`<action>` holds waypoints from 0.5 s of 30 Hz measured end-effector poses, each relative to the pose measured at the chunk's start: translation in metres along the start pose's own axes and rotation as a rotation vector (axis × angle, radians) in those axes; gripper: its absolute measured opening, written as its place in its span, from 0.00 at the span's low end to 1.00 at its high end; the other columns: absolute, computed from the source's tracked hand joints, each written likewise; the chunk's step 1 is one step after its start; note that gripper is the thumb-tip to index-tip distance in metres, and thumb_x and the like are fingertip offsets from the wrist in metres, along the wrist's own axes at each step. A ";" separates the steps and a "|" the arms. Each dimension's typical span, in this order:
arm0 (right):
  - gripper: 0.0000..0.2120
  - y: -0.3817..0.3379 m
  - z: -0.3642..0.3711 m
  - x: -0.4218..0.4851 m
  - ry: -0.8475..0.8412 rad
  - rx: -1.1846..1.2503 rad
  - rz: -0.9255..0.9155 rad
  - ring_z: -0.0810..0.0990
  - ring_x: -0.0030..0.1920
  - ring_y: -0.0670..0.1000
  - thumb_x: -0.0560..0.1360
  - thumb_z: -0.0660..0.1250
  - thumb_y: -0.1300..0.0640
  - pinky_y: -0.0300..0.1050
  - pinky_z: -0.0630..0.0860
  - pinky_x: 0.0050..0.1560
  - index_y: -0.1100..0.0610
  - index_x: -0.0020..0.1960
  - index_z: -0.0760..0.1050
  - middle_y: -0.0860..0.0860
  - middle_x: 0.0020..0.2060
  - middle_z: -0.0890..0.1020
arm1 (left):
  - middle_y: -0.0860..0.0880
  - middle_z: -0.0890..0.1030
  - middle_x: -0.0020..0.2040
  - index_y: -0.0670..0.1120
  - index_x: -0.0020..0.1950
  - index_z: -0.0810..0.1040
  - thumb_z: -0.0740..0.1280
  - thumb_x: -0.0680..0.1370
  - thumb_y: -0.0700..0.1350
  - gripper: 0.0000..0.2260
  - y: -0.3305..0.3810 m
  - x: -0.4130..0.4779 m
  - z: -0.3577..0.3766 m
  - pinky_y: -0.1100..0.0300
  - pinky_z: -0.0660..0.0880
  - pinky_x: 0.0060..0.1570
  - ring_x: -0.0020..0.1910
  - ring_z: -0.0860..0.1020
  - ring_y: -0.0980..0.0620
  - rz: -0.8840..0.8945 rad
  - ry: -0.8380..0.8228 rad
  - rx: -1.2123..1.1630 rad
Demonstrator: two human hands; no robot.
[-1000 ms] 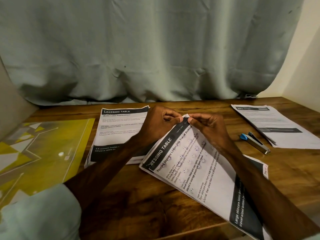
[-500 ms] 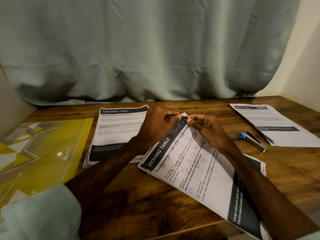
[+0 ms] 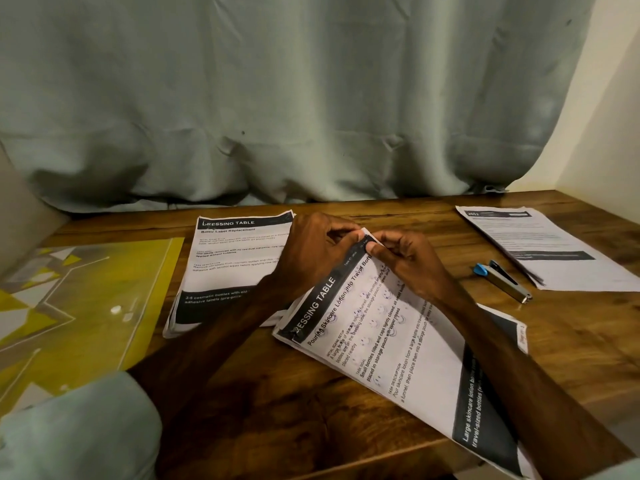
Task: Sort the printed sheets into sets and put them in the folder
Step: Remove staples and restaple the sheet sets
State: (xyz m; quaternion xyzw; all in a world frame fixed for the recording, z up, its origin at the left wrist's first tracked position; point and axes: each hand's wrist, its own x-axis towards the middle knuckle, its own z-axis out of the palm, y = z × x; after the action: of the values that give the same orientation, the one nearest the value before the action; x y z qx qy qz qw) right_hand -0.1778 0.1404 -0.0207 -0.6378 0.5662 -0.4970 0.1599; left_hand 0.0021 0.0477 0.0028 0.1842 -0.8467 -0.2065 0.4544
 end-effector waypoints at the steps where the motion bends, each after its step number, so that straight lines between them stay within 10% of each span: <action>1: 0.08 0.000 0.000 0.000 -0.006 -0.020 -0.006 0.87 0.49 0.53 0.82 0.65 0.63 0.48 0.82 0.50 0.62 0.56 0.82 0.53 0.48 0.88 | 0.53 0.88 0.47 0.47 0.53 0.87 0.73 0.79 0.45 0.06 0.001 0.000 0.000 0.70 0.79 0.40 0.40 0.83 0.63 -0.013 -0.003 -0.022; 7: 0.07 -0.008 -0.009 -0.009 0.012 -0.014 -0.004 0.86 0.43 0.45 0.81 0.66 0.65 0.34 0.77 0.43 0.59 0.50 0.83 0.48 0.43 0.88 | 0.52 0.85 0.46 0.46 0.54 0.84 0.67 0.82 0.51 0.10 -0.029 0.005 -0.002 0.58 0.79 0.50 0.45 0.83 0.55 -0.282 -0.201 0.097; 10: 0.08 -0.009 -0.013 -0.011 0.003 -0.071 -0.026 0.85 0.41 0.51 0.81 0.66 0.63 0.44 0.79 0.42 0.59 0.46 0.83 0.52 0.41 0.87 | 0.45 0.82 0.55 0.43 0.62 0.78 0.70 0.79 0.56 0.19 -0.043 0.002 -0.001 0.53 0.76 0.55 0.54 0.80 0.47 -0.284 -0.522 0.347; 15: 0.14 -0.015 -0.010 -0.015 -0.047 -0.085 -0.010 0.83 0.38 0.39 0.80 0.66 0.66 0.30 0.74 0.39 0.50 0.43 0.80 0.38 0.37 0.85 | 0.42 0.79 0.60 0.44 0.67 0.71 0.70 0.78 0.57 0.25 -0.058 -0.007 0.005 0.48 0.74 0.58 0.59 0.77 0.42 -0.209 -0.622 0.420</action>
State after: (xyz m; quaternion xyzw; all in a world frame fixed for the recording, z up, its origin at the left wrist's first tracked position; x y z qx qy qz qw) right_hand -0.1755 0.1613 -0.0117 -0.6583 0.5799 -0.4580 0.1435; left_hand 0.0090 0.0024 -0.0343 0.2872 -0.9445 -0.1197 0.1050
